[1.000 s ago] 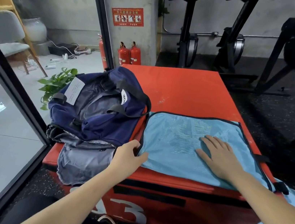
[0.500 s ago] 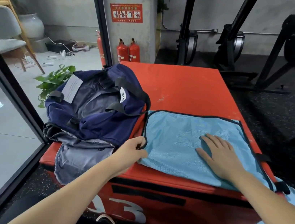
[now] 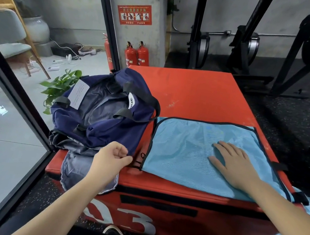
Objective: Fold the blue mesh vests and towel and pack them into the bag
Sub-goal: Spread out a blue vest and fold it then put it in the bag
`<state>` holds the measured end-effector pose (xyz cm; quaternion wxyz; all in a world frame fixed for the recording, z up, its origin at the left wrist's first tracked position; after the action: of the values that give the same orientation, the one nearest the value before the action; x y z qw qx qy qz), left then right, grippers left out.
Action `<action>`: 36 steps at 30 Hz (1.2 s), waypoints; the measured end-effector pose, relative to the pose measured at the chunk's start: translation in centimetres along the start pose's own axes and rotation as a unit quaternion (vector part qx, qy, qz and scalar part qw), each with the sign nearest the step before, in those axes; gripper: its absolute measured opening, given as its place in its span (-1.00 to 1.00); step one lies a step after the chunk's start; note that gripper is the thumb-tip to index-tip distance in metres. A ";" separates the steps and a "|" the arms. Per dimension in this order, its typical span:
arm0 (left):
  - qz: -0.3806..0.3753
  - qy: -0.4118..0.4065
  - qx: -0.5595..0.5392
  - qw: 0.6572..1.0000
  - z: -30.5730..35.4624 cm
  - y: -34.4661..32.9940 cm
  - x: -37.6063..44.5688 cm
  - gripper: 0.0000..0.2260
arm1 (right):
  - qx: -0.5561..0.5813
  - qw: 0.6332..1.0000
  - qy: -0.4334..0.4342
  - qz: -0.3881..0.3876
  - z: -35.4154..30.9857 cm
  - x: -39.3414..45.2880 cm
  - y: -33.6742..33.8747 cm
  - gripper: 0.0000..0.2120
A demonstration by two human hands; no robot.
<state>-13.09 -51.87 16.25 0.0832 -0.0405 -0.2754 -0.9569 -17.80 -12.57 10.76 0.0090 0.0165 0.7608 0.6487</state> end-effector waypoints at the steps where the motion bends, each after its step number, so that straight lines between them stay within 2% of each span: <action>1: -0.019 -0.018 0.062 0.998 -0.1 0.2 -0.3 -0.85 | 0.000 1.000 0.000 0.002 0.0 0.0 0.0 -0.29; 4: -0.087 -0.070 0.196 0.974 0.0 -0.5 -1.4 -0.82 | 0.000 1.000 0.001 0.008 0.1 0.0 -0.1 -0.27; 6: -0.093 -0.096 0.265 0.955 0.4 -0.8 -1.8 -0.85 | -0.004 1.000 0.003 0.009 0.1 0.1 -0.2 -0.24; 9: -0.034 -0.186 0.281 0.941 1.5 -0.5 -1.1 -0.95 | -0.003 1.000 0.000 0.010 0.1 0.1 -0.2 -0.23; 11: -0.024 -0.247 0.273 0.929 2.1 -1.2 -0.1 -0.89 | 0.000 1.000 0.000 0.010 0.1 0.1 -0.2 -0.21; 13: -0.058 -0.268 0.310 0.910 2.0 -2.6 1.1 -0.80 | 0.001 1.000 0.001 0.010 0.2 0.2 -0.3 -0.20; 16: -0.112 -0.295 0.405 0.858 1.0 -4.9 2.4 -0.74 | 0.002 1.000 0.001 0.013 0.2 0.2 -0.3 -0.19; 18: -0.096 -0.329 0.427 0.837 0.7 -5.2 2.8 -0.78 | 0.000 1.000 -0.001 0.012 0.2 0.2 -0.3 -0.20; 21: -0.024 -0.403 0.392 0.826 2.8 -3.7 2.8 -0.89 | 0.003 1.000 0.002 0.010 0.2 0.2 -0.2 -0.20; 23: 0.034 -0.423 0.374 0.825 4.1 -1.8 2.9 -0.88 | 0.003 1.000 0.003 0.011 0.3 0.2 -0.3 -0.20; 25: 0.054 -0.403 0.372 0.834 3.9 -0.2 3.2 -0.89 | 0.005 1.000 0.001 0.013 0.3 0.3 -0.3 -0.20; 28: 0.007 -0.346 0.407 0.845 2.0 -0.3 3.6 -0.86 | 0.006 1.000 0.003 0.012 0.2 0.3 -0.3 -0.19; 30: -0.038 -0.303 0.430 0.850 1.0 -1.2 3.4 -0.72 | 0.004 1.000 0.005 0.013 0.1 0.2 -0.2 -0.18; 32: -0.044 -0.264 0.433 0.861 1.4 -1.6 3.0 -0.55 | 0.004 1.000 0.008 0.012 0.0 0.1 0.0 -0.18; 34: -0.025 -0.268 0.398 0.877 2.9 -2.4 2.2 -0.43 | 0.013 1.000 0.008 0.013 -0.2 -0.1 0.2 -0.21; 36: -0.027 -0.287 0.327 0.900 5.0 -4.0 1.0 -0.42 | 0.017 1.000 -0.005 0.014 -0.2 -0.2 0.2 -0.24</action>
<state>-14.60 -45.98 18.53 -0.0169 -0.2768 -0.5861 -0.7613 -17.62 -12.70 11.00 0.0032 0.0303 0.7716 0.6354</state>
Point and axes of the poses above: each hand's wrist, its own x-axis towards the middle knuckle, its own y-axis out of the back of the hand, z = x × y, the point moved 5 cm from there along x, towards the middle knuckle, and after that the axes turned 10 degrees about -y, right-handed, at the moved point
